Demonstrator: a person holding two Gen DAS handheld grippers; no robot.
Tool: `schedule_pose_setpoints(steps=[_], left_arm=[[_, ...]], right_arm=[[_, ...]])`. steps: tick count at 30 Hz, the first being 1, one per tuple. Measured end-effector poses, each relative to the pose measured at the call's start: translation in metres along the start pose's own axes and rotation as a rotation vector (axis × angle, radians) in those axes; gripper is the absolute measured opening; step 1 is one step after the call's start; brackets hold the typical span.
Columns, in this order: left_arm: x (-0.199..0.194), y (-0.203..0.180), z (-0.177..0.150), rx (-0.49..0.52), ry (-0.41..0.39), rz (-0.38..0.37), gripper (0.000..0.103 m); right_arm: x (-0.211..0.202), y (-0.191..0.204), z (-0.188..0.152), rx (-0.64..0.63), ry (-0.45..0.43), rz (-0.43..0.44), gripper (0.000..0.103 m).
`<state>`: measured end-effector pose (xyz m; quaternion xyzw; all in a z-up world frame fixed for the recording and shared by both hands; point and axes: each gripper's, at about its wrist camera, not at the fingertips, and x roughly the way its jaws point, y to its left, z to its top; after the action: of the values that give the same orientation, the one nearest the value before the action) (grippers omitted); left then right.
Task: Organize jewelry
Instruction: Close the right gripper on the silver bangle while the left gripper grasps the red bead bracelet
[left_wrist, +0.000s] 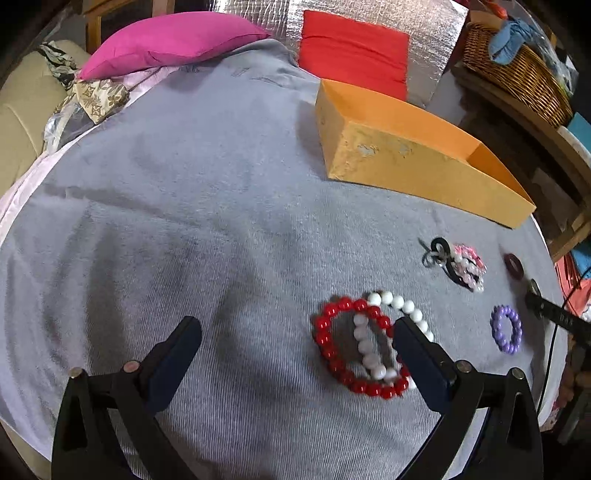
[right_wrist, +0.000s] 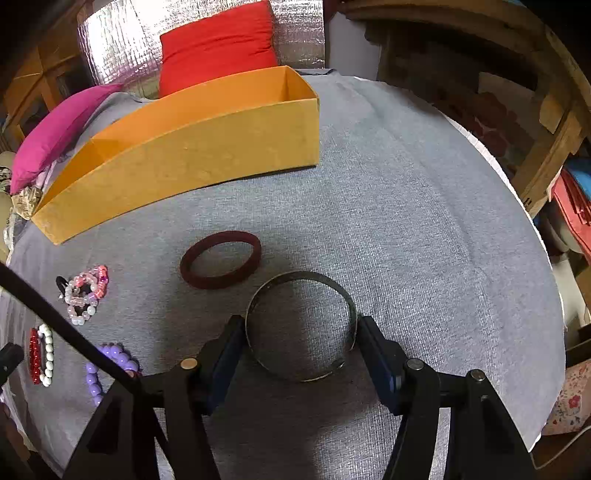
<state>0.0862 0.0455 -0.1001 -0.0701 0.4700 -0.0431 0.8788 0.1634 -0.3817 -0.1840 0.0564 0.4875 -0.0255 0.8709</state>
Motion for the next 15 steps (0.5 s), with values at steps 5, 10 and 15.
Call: schedule_pose_setpoints(steps=[5, 10, 15], left_arm=[[0.006, -0.004, -0.001, 0.032, 0.027, -0.025, 0.063], [0.003, -0.001, -0.002, 0.036, 0.023, -0.044, 0.044], [0.002, -0.003, -0.006, 0.077, 0.020, -0.031, 0.032]], right_arm=[[0.001, 0.009, -0.004, -0.002, -0.005, 0.004, 0.065], [-0.009, 0.012, -0.013, 0.000, -0.006, 0.009, 0.065], [-0.012, 0.009, -0.014, 0.003, -0.007, 0.006, 0.065]])
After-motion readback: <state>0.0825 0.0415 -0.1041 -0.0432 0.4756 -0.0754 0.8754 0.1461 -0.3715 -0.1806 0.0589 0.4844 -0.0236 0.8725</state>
